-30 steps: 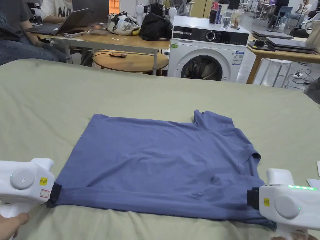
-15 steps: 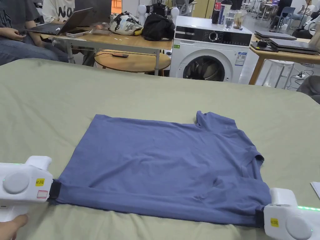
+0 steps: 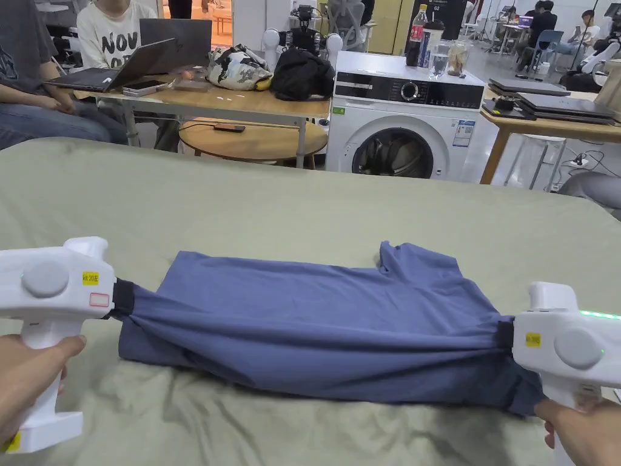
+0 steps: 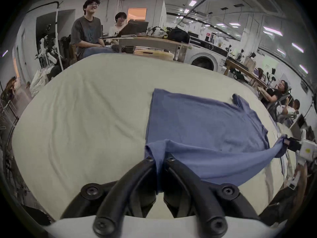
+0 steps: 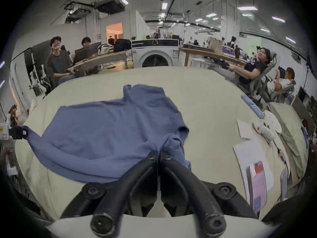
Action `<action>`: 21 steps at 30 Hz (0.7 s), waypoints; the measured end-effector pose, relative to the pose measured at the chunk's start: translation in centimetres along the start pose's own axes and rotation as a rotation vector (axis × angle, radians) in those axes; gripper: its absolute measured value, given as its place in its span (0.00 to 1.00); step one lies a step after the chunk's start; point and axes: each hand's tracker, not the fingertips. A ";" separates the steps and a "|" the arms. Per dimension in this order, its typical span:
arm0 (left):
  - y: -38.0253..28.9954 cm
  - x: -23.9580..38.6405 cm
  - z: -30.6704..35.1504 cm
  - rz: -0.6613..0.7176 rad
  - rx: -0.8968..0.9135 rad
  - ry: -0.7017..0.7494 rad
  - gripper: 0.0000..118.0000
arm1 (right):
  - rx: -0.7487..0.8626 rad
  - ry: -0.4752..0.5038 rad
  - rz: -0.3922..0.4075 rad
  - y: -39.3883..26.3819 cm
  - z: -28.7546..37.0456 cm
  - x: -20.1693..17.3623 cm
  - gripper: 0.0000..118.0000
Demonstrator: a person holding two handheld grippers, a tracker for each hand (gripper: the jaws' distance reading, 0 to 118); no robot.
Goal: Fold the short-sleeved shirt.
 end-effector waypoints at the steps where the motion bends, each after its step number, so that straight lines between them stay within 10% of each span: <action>1: 1.0 -0.2 -1.0 0.007 0.000 0.004 0.00 | -0.002 -0.010 0.007 0.8 -1.2 -0.2 0.00; 16: 3.9 0.2 -10.4 0.016 -0.164 0.043 0.00 | -0.134 0.003 0.029 3.7 -11.6 -0.3 0.02; 19: 3.8 0.9 -8.9 -0.025 -0.121 0.006 0.32 | -0.029 -0.034 0.037 3.6 -9.5 -1.1 0.40; 21: 3.4 1.6 -7.1 -0.040 -0.058 -0.024 0.40 | 0.058 -0.054 0.074 3.2 -7.5 -2.0 0.44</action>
